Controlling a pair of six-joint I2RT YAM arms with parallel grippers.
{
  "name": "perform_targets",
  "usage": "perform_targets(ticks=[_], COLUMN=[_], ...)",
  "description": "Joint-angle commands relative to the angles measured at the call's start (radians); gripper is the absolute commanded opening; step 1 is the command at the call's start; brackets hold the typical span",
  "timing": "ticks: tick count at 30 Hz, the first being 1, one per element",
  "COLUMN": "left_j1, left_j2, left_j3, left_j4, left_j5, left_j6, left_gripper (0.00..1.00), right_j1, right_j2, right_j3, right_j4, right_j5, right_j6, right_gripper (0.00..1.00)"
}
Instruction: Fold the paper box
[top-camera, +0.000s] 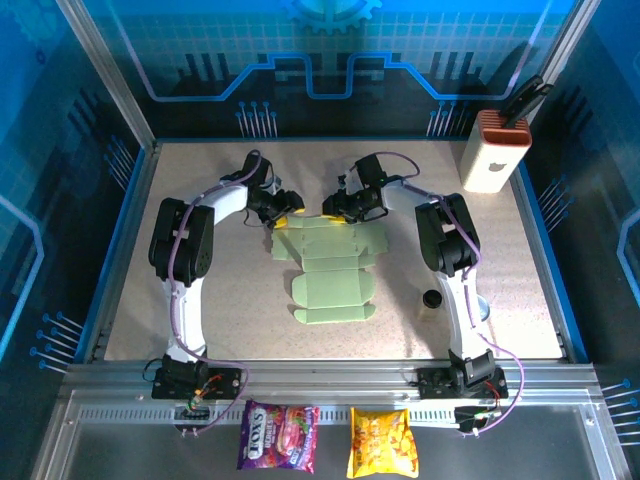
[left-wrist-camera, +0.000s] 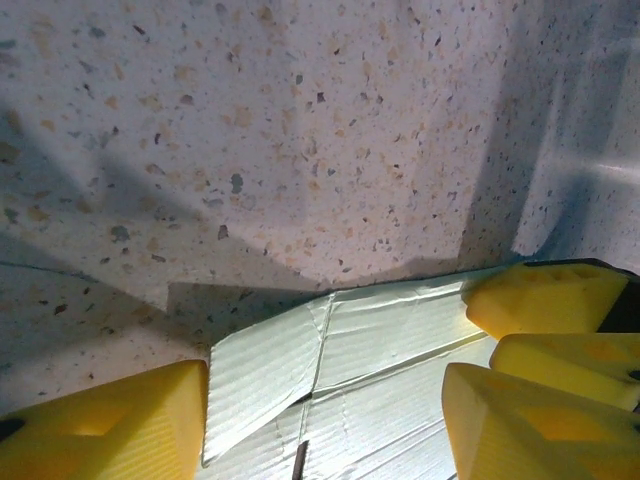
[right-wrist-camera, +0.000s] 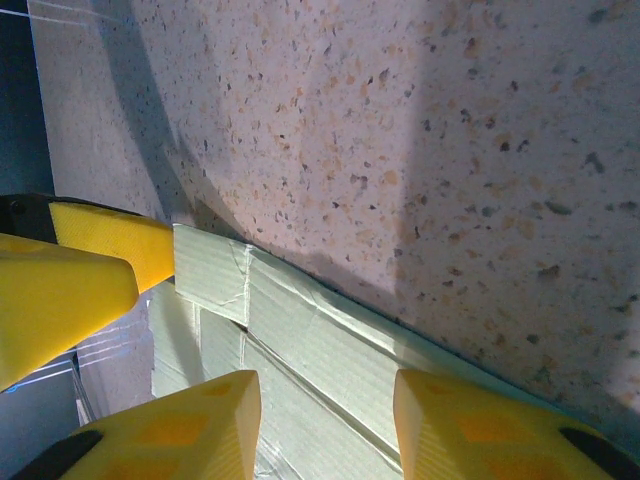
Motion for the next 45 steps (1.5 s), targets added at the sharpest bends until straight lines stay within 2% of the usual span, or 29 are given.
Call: perform_targets(ticks=[1, 7, 15, 21, 32, 45], left_j1=[0.005, -0.010, -0.047, -0.066, -0.091, -0.099], left_j2=[-0.031, -0.048, -0.035, -0.003, 0.060, 0.107], left_j3=[0.003, -0.002, 0.024, 0.055, 0.103, 0.071], left_j4=[0.012, 0.036, 0.043, 0.044, 0.055, 0.150], left_j5=[0.051, 0.077, 0.094, 0.116, 0.142, 0.168], left_j6=[-0.020, -0.038, -0.055, -0.056, -0.075, -0.131], left_gripper=[0.61, 0.54, 0.53, 0.47, 0.43, 0.39], right_j1=[-0.006, -0.006, -0.006, -0.005, -0.006, -0.009], right_j2=[0.019, 0.013, 0.013, 0.015, 0.020, 0.026], right_j3=[-0.046, -0.051, -0.052, -0.053, -0.049, -0.052], right_j4=[-0.062, -0.059, -0.058, -0.057, -0.062, -0.060], right_j5=[0.034, 0.034, 0.035, 0.032, 0.028, 0.025], right_j6=[0.006, 0.007, 0.008, 0.008, 0.003, 0.002], right_gripper=[0.41, 0.41, 0.38, 0.38, 0.37, 0.37])
